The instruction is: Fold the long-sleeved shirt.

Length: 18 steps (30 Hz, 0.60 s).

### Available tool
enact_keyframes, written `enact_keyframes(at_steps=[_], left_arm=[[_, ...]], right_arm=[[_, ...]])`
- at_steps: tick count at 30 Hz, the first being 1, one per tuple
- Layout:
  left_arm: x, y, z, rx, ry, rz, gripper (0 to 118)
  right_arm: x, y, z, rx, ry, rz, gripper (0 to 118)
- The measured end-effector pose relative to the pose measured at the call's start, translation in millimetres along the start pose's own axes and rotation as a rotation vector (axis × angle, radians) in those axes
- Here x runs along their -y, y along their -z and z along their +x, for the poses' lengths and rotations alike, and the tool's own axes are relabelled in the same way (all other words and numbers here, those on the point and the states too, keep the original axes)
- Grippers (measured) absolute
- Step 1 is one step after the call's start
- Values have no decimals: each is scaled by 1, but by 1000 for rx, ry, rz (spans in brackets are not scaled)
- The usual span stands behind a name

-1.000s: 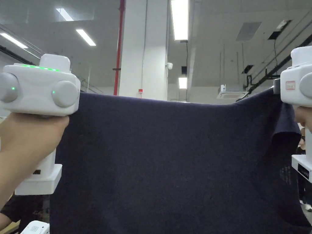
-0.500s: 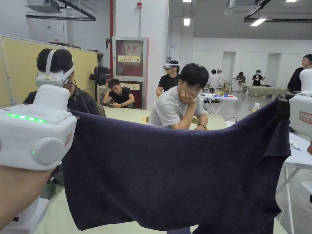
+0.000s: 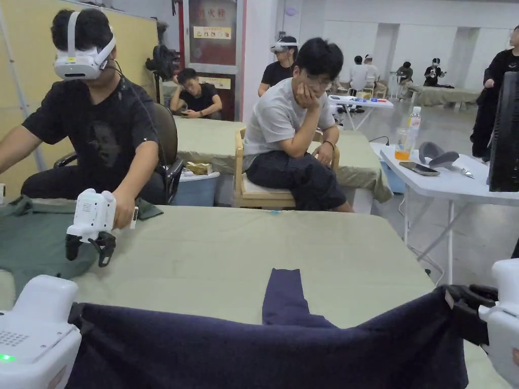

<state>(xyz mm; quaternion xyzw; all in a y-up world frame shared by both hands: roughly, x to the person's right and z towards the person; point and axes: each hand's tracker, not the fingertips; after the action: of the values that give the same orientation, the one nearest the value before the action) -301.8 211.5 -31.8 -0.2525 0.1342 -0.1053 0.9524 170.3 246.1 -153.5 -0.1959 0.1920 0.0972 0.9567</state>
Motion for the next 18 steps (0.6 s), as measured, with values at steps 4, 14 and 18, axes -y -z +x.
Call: enact_keyframes(at_steps=[4,14,18], left_arm=[[53,-16,14,59,79,-161,4],[124,-28,34,145,199,-439,4],[138,-31,44,153,277,-540,4]], right_arm=[[64,-18,1,-85,69,-183,13],[167,-53,-27,-367,-17,-560,13],[186,-54,-38,-417,-103,-685,13]])
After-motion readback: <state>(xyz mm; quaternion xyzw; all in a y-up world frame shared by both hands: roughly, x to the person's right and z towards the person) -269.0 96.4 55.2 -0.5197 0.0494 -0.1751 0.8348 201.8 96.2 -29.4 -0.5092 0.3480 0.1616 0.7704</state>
